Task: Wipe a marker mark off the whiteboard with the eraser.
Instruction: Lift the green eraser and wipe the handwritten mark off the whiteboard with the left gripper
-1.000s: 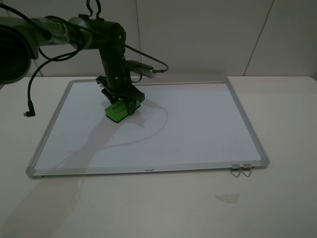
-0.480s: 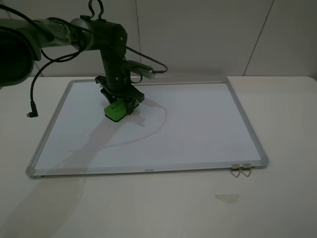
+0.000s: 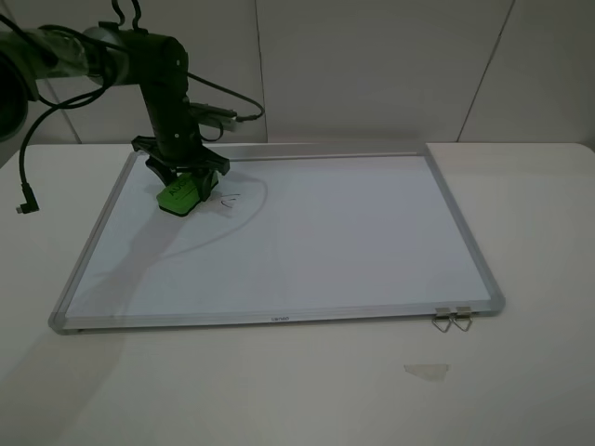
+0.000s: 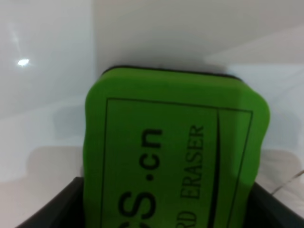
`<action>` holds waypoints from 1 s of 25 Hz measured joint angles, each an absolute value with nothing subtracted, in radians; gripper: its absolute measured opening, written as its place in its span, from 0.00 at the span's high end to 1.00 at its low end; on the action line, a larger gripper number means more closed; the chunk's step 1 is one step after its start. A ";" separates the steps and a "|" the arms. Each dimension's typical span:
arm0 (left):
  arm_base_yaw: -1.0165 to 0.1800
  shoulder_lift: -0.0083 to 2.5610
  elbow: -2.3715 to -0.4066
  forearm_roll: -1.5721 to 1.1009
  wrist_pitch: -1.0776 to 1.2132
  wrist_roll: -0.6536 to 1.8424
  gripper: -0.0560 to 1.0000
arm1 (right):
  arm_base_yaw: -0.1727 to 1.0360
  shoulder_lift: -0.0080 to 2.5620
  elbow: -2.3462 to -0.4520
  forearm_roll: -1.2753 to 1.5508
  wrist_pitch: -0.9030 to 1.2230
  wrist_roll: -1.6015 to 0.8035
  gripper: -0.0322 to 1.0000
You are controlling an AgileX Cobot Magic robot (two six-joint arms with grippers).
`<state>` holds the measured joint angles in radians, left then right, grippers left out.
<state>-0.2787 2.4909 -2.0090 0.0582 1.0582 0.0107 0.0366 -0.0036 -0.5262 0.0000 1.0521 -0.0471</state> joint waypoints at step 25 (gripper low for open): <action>-0.507 2.526 -2.028 -0.068 1.059 0.145 0.38 | 0.037 -0.004 -0.526 0.000 1.052 -0.047 0.18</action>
<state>-0.5073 2.5264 -2.0279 -0.0678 1.0587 0.1448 0.0366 -0.0036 -0.5262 0.0000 1.0521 -0.0471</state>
